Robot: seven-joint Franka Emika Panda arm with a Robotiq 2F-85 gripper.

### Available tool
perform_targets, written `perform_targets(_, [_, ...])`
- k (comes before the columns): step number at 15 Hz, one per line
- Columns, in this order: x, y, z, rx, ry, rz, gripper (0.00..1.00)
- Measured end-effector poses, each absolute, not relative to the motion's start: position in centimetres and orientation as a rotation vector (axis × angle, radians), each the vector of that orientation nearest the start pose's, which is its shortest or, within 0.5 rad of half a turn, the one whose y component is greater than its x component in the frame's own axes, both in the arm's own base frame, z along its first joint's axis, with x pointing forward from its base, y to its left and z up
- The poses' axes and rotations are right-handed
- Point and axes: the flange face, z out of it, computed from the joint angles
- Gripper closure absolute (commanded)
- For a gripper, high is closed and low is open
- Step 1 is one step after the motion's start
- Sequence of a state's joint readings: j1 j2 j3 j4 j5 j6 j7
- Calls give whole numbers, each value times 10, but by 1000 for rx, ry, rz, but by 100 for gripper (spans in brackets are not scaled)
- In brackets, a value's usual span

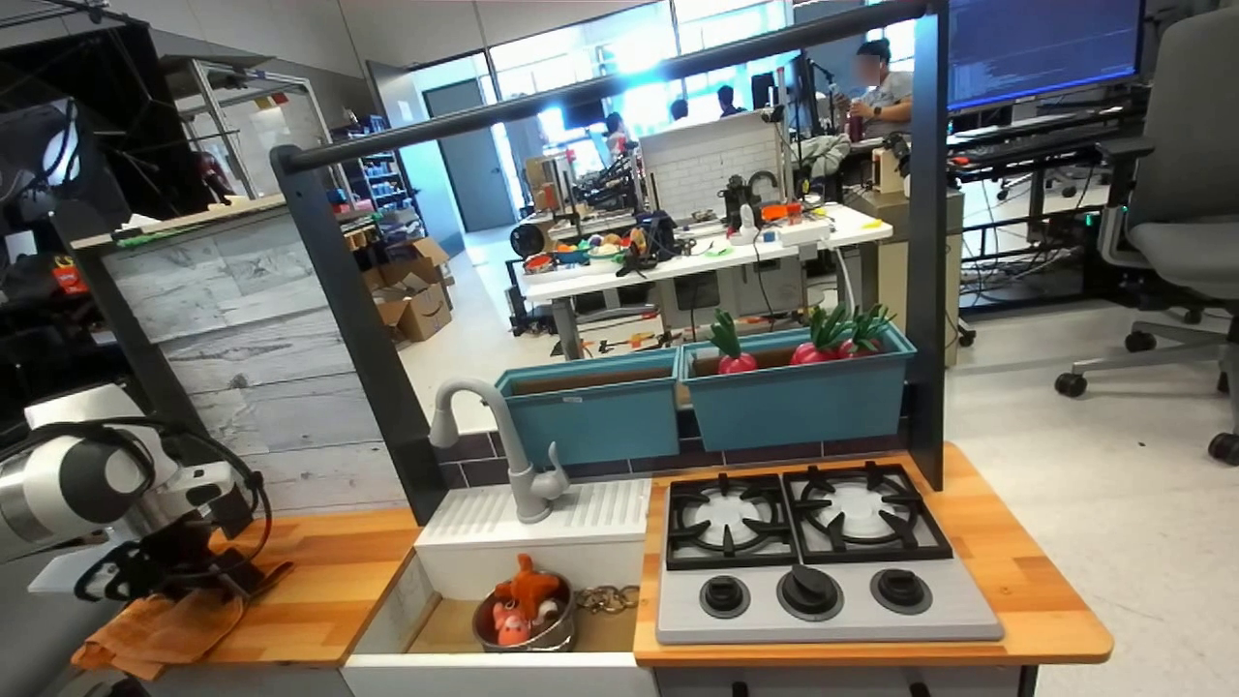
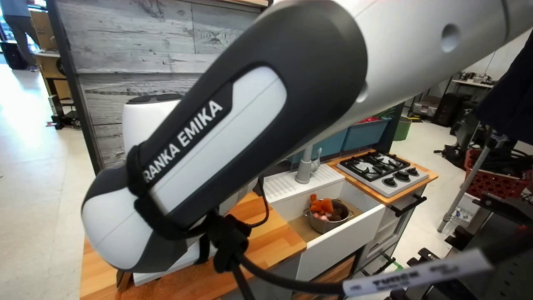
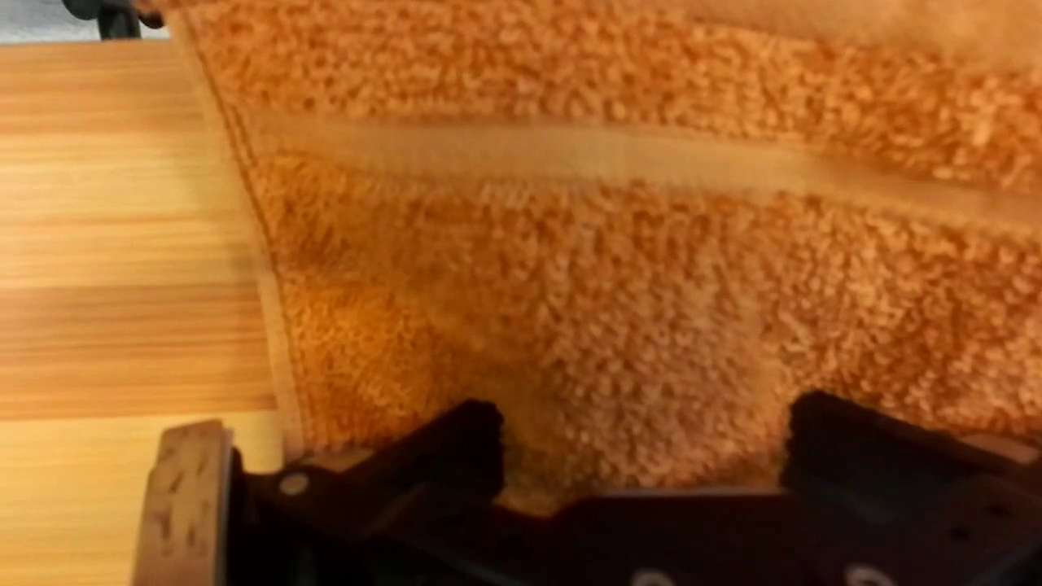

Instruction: Put the toys inside the pot in the sink and then wipe the counter with the towel

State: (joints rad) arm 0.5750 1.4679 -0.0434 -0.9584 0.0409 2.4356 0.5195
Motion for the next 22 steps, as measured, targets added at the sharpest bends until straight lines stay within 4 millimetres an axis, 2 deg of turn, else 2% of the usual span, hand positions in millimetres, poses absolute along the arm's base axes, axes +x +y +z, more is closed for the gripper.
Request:
perform_targets(3, [635,348,-58,-3192,147,-55,0])
perform_targets(9, [669,255,-56,-3276,481,-135,0])
perform_targets(11, [671,249,-56,-3277,491,-133,0])
perform_targets(13, [670,254,-56,-3284,446,-138,0])
perform_targets(15, [666,269,-57,-3272,353,-153,0])
perform_targets(22, [628,380,-57,-3095,88,-220,0])
